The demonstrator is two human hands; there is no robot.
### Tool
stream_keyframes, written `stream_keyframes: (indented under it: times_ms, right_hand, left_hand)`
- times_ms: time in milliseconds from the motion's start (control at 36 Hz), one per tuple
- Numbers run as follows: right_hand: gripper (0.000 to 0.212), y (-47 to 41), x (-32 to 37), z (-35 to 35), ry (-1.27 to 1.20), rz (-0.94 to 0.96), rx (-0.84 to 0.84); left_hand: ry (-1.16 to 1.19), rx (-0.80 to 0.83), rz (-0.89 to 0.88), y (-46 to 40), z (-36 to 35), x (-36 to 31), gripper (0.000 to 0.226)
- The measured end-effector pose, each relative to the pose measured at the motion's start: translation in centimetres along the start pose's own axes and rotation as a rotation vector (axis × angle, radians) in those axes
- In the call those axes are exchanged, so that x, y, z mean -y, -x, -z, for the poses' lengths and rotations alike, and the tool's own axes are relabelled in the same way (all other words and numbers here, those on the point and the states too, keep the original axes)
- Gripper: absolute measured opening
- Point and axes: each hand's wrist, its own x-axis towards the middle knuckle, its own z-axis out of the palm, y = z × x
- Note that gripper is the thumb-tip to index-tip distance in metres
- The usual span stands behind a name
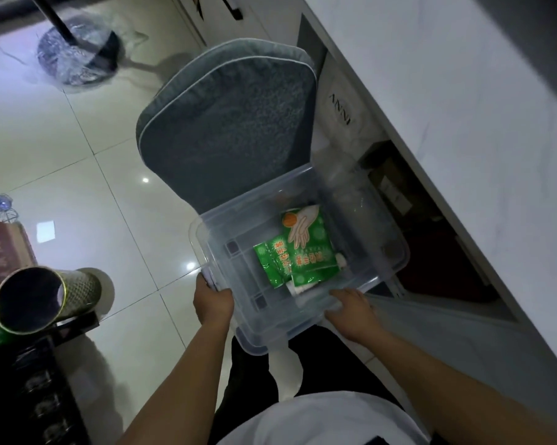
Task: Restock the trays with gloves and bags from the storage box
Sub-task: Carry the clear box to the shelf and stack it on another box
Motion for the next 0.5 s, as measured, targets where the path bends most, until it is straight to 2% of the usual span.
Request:
stream_keyframes:
  times_ms: [83,139,222,278,361,417,500]
  right_hand:
    - [0.049,-0.6,1.1,1.9,-0.13,0.055,-0.155]
    - [0.048,-1.4,1.5,3.5,-0.165,0.05,-0.274]
    - [0.059,-3.7,1.4,5.9,-0.21,-0.014,-0.358]
    - [0.083,-6.0,1.0,7.3,-0.279,-0.107,-0.304]
    - [0.118,-9.6,1.1,8.6,-0.454,-0.201,-0.111]
    - [0.121,-12.0,1.5,8.7,-0.459,-0.218,0.017]
    - [0.103,-14.7,2.2,8.6,-0.456,-0.198,0.228]
  left_hand:
    - [-0.015,-0.045,-0.06,-0.2,2.3,0.6,0.052]
    - [-0.022,-0.081,-0.034,-0.7,4.2,1.4,0.054]
    - [-0.051,-0.119,0.008,-1.7,7.3,3.3,0.059]
    - [-0.075,-0.123,0.025,-2.3,9.1,4.7,0.062]
    - [-0.127,-0.128,0.045,-3.6,11.1,6.1,0.06]
    - [-0.149,-0.095,0.07,-4.7,11.9,6.7,0.06]
    - [-0.185,-0.091,0.077,-6.0,12.3,7.4,0.06]
